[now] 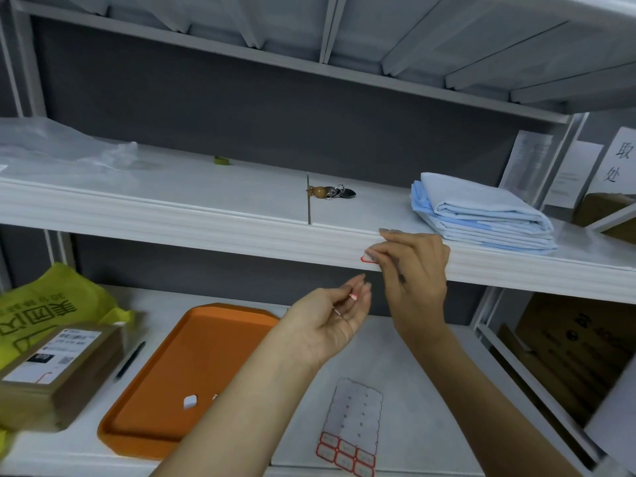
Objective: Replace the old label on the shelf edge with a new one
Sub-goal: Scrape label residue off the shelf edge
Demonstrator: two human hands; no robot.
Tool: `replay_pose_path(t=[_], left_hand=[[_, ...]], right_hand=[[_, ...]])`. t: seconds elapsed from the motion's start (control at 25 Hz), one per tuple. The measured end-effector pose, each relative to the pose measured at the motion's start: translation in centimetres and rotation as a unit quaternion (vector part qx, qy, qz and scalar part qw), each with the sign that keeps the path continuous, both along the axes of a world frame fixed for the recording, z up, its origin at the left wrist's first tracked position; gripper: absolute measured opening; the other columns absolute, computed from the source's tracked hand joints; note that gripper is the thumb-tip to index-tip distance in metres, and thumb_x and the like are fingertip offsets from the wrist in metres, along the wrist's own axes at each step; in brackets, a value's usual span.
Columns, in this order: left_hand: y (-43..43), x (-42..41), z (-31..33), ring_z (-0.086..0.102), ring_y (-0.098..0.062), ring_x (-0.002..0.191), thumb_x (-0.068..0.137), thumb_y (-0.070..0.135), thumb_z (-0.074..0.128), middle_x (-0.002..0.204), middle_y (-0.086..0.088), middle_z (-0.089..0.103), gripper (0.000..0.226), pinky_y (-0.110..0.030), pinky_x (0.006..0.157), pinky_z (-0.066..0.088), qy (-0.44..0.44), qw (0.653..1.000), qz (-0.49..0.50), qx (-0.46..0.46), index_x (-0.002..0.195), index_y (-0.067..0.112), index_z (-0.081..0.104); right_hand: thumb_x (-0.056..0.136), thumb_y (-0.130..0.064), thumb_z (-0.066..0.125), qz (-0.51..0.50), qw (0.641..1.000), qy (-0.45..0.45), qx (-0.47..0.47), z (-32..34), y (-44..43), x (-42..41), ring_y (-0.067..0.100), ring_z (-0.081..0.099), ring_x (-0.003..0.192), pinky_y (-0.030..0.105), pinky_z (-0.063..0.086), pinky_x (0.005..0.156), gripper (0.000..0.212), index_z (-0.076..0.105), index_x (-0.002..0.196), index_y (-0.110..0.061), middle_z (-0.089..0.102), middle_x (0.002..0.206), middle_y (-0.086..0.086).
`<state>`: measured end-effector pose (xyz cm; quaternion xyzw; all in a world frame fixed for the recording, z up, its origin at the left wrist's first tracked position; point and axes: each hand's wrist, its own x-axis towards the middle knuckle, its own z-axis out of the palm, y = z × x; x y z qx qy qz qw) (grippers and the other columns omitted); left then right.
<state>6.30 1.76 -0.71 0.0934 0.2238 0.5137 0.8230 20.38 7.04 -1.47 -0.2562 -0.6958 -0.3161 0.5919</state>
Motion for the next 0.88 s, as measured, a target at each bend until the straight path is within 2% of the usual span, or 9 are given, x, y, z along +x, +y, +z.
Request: replay_pose_path(t=[0.08, 0.2, 0.4, 0.52, 0.68, 0.76, 0.88], left_hand=[[-0.26, 0.08, 0.00, 0.067, -0.027, 0.085, 0.098, -0.006, 0.045, 0.090, -0.021, 0.069, 0.021, -0.037, 0.076, 0.057, -0.001, 1.000, 0.001, 0.007, 0.103, -0.013, 0.064], [-0.65, 0.15, 0.10, 0.067, -0.030, 0.091, 0.098, -0.007, 0.044, 0.101, -0.025, 0.069, 0.022, -0.040, 0.085, 0.052, 0.000, 1.000, 0.002, 0.020, 0.109, -0.015, 0.061], [-0.72, -0.36, 0.53, 0.067, -0.033, 0.099, 0.094, -0.015, 0.035, 0.115, -0.029, 0.066, 0.030, -0.041, 0.085, 0.052, -0.008, 1.000, 0.002, 0.029, 0.113, -0.018, 0.058], [-0.67, -0.47, 0.73, 0.065, -0.037, 0.102, 0.092, -0.013, 0.029, 0.113, -0.030, 0.066, 0.035, -0.044, 0.086, 0.052, -0.030, 0.999, 0.004, 0.030, 0.111, -0.019, 0.058], [-0.54, -0.26, 0.63, 0.067, -0.032, 0.093, 0.096, -0.010, 0.034, 0.096, -0.027, 0.070, 0.029, -0.039, 0.077, 0.056, -0.032, 0.999, 0.004, 0.019, 0.105, -0.017, 0.060], [-0.55, -0.04, 0.34, 0.066, -0.023, 0.081, 0.097, -0.008, 0.037, 0.088, -0.021, 0.070, 0.026, -0.031, 0.066, 0.059, -0.016, 1.000, 0.001, 0.004, 0.105, -0.013, 0.061], [-0.46, 0.26, 0.14, 0.059, -0.010, 0.068, 0.098, -0.003, 0.045, 0.086, -0.012, 0.068, 0.020, -0.021, 0.054, 0.051, 0.012, 1.000, 0.000, -0.007, 0.103, -0.008, 0.064]], right_hand=[[0.080, -0.002, 0.075, -0.007, 1.000, -0.001, -0.001, -0.02, -0.21, -0.09, 0.025, 0.060, 0.094, 0.038, 0.044, 0.079, 0.010, 0.072, 0.088, 0.001, 0.070, 0.096, 0.015], [0.084, -0.009, 0.071, -0.003, 1.000, 0.007, -0.011, -0.13, -0.49, -0.02, 0.027, 0.062, 0.093, 0.037, 0.044, 0.083, 0.012, 0.071, 0.088, 0.002, 0.070, 0.096, 0.015], [0.083, -0.002, 0.072, -0.001, 1.000, 0.022, -0.020, -0.10, -0.46, -0.15, 0.029, 0.063, 0.092, 0.038, 0.045, 0.082, 0.010, 0.071, 0.092, 0.001, 0.071, 0.097, 0.013], [0.088, -0.005, 0.065, 0.000, 1.000, 0.015, -0.026, -0.04, -0.32, -0.17, 0.027, 0.060, 0.093, 0.036, 0.042, 0.082, 0.009, 0.071, 0.093, 0.001, 0.070, 0.098, 0.013], [0.095, -0.017, 0.054, -0.027, 0.998, 0.016, -0.047, 0.18, -0.44, -0.48, 0.022, 0.054, 0.094, 0.030, 0.036, 0.082, 0.025, 0.070, 0.089, 0.000, 0.069, 0.095, 0.014], [0.093, -0.017, 0.055, -0.021, 0.998, 0.015, -0.057, 0.22, -0.64, -0.35, 0.019, 0.052, 0.095, 0.026, 0.033, 0.084, 0.022, 0.069, 0.088, -0.001, 0.069, 0.095, 0.013], [0.091, -0.015, 0.060, 0.006, 0.998, 0.014, -0.055, 0.20, -0.77, 0.02, 0.019, 0.054, 0.096, 0.025, 0.034, 0.088, 0.016, 0.068, 0.090, -0.001, 0.069, 0.097, 0.012]])
